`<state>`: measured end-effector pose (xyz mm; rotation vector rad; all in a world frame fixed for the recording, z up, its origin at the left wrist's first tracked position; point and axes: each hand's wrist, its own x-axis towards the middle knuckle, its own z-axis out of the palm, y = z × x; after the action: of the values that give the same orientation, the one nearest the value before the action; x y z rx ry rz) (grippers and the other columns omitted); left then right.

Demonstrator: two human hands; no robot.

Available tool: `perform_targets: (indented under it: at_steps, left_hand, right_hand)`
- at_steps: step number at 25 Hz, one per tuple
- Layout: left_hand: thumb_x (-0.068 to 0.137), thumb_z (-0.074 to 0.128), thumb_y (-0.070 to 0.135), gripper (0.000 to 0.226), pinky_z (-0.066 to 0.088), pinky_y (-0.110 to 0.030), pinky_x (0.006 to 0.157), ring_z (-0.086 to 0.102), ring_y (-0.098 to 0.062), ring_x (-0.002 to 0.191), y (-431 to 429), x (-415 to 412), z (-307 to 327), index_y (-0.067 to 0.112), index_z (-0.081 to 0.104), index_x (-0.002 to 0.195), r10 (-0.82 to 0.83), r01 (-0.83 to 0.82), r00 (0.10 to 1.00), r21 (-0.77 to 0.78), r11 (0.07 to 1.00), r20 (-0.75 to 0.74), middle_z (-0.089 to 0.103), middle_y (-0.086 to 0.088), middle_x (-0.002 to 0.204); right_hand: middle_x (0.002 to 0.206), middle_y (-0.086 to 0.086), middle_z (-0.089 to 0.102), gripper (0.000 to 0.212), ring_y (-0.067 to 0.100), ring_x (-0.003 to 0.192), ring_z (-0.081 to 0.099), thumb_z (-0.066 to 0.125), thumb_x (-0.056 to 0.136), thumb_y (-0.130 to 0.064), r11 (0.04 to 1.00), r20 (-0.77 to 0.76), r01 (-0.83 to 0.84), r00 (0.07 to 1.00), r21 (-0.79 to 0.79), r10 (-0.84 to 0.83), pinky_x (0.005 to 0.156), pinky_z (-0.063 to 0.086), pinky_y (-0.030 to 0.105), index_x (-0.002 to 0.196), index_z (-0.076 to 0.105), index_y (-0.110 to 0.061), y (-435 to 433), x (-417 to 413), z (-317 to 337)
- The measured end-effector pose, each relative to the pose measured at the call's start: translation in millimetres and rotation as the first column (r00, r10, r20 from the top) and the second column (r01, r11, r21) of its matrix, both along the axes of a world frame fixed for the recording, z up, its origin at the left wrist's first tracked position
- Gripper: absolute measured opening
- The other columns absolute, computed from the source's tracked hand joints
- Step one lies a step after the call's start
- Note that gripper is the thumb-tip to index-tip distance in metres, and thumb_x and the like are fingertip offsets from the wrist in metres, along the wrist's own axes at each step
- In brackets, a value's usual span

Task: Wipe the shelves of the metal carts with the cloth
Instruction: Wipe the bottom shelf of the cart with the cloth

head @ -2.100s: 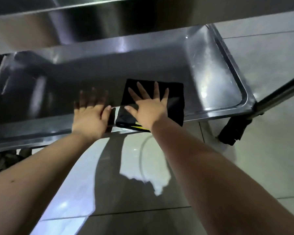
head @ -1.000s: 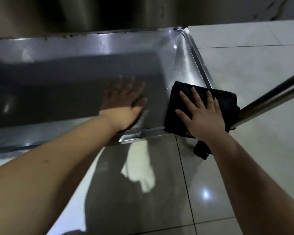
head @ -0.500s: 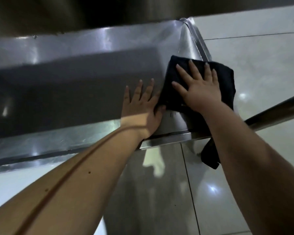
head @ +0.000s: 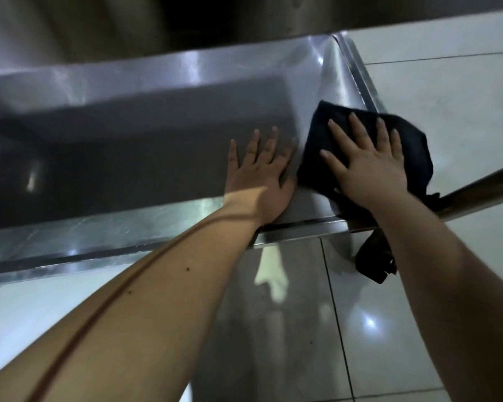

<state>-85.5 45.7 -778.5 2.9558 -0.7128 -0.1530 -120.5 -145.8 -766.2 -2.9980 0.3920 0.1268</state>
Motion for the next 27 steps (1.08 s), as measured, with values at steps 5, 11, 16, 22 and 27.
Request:
perform_targets:
  at_steps: [5,11,16,22,27]
  left_hand:
    - [0.101,0.038,0.038,0.057,-0.007,-0.042,0.118,0.000,-0.023,0.151,33,-13,17,0.028,0.021,0.154,-0.103,0.094,0.992,-0.112,0.989,-0.076,0.006,-0.001,0.164]
    - [0.090,0.011,0.055,0.069,-0.001,-0.042,0.121,0.007,-0.025,0.150,204,-32,33,0.031,0.022,0.154,0.013,-0.012,0.999,0.023,1.000,-0.050,0.016,0.000,0.162]
    - [0.093,0.012,0.053,0.064,-0.005,-0.039,0.119,0.000,-0.022,0.151,304,-35,53,0.035,0.015,0.154,0.139,-0.134,0.989,0.097,0.986,-0.042,0.010,0.003,0.163]
    - [0.093,0.016,0.047,0.064,0.005,-0.048,0.118,0.012,-0.029,0.149,372,-66,71,0.029,0.020,0.154,0.214,-0.215,0.976,-0.006,0.977,-0.035,0.026,-0.007,0.159]
    - [0.104,0.026,0.037,0.053,-0.001,-0.043,0.119,0.001,-0.026,0.150,377,-79,58,0.028,0.014,0.156,0.278,-0.280,0.957,-0.021,0.960,-0.078,0.011,-0.005,0.163]
  right_hand:
    - [0.163,-0.011,-0.005,0.063,0.027,0.149,-0.011,0.016,0.092,-0.070,0.998,-0.038,0.037,0.999,-0.045,-0.039,0.120,-0.010,0.044,0.149,-0.003,-0.053,11,-44,-1]
    - [0.163,-0.010,-0.005,0.063,0.036,0.148,-0.009,0.016,0.093,-0.067,0.997,-0.123,0.060,0.990,-0.047,-0.065,0.119,-0.006,0.053,0.150,-0.003,-0.050,29,-40,4]
    - [0.162,-0.013,-0.009,0.063,0.040,0.147,-0.010,0.021,0.095,-0.065,0.973,-0.071,-0.228,0.972,-0.035,0.225,0.117,-0.004,0.056,0.151,-0.003,-0.048,169,-34,9]
    - [0.161,-0.010,-0.020,0.063,0.044,0.143,-0.022,0.013,0.096,-0.064,0.895,-0.188,-0.446,0.877,0.028,0.443,0.112,-0.013,0.061,0.151,-0.009,-0.043,388,-18,14]
    - [0.162,-0.010,-0.014,0.060,0.036,0.146,-0.019,0.017,0.099,-0.057,0.853,-0.177,-0.522,0.838,0.016,0.516,0.114,-0.013,0.060,0.154,-0.002,-0.038,427,-19,20]
